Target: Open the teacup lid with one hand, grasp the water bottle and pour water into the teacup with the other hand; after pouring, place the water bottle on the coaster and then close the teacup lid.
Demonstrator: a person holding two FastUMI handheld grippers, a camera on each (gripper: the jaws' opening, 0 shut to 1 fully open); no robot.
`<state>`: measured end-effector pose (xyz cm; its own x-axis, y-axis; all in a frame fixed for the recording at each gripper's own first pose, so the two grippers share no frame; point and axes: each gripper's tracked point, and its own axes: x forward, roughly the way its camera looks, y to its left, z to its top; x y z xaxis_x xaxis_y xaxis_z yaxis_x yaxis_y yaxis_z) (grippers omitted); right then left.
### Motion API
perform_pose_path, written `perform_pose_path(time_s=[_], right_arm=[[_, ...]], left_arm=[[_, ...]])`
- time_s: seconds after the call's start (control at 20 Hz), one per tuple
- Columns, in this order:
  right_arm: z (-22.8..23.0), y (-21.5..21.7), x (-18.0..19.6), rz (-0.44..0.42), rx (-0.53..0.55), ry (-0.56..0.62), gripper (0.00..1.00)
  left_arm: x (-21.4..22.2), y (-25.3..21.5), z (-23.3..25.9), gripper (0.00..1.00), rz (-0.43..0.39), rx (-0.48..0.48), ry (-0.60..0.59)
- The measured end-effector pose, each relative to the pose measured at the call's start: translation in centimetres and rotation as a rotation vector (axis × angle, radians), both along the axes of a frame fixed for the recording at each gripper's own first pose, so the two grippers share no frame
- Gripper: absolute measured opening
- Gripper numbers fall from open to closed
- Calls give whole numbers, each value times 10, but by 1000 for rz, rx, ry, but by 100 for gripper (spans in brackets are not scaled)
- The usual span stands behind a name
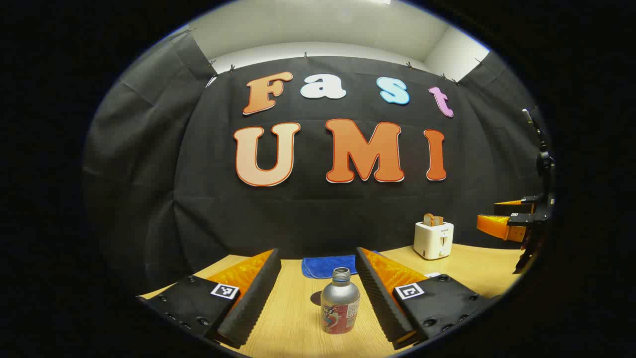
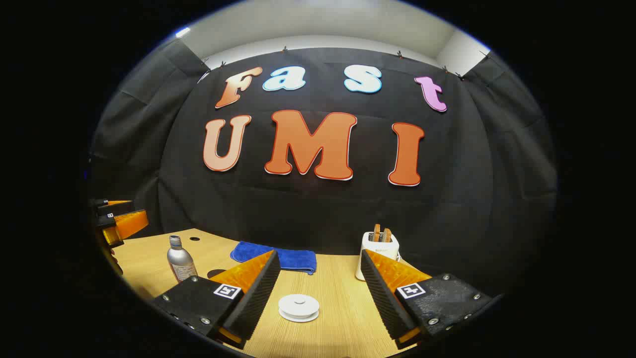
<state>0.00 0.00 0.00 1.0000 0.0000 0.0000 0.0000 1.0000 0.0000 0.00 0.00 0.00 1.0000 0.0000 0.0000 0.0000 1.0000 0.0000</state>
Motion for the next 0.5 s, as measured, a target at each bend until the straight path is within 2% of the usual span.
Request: perform_pose_path(time_s=[0.15,0.3,0.35,0.5], right_arm=[[-1,-2,3,3,-3,-2,98],[-4,-3,6,6,-1,4,98],[-8,-4,8,7,1,12,98],[-15,-4,9,6,0,35,97]], left_arm=[[-1,1,0,98,1,7,-9],[0,3,-5,100,15,59,-26],[0,-1,-9,98,8,62,-18],[1,-7,-17,100,-8,50,4]])
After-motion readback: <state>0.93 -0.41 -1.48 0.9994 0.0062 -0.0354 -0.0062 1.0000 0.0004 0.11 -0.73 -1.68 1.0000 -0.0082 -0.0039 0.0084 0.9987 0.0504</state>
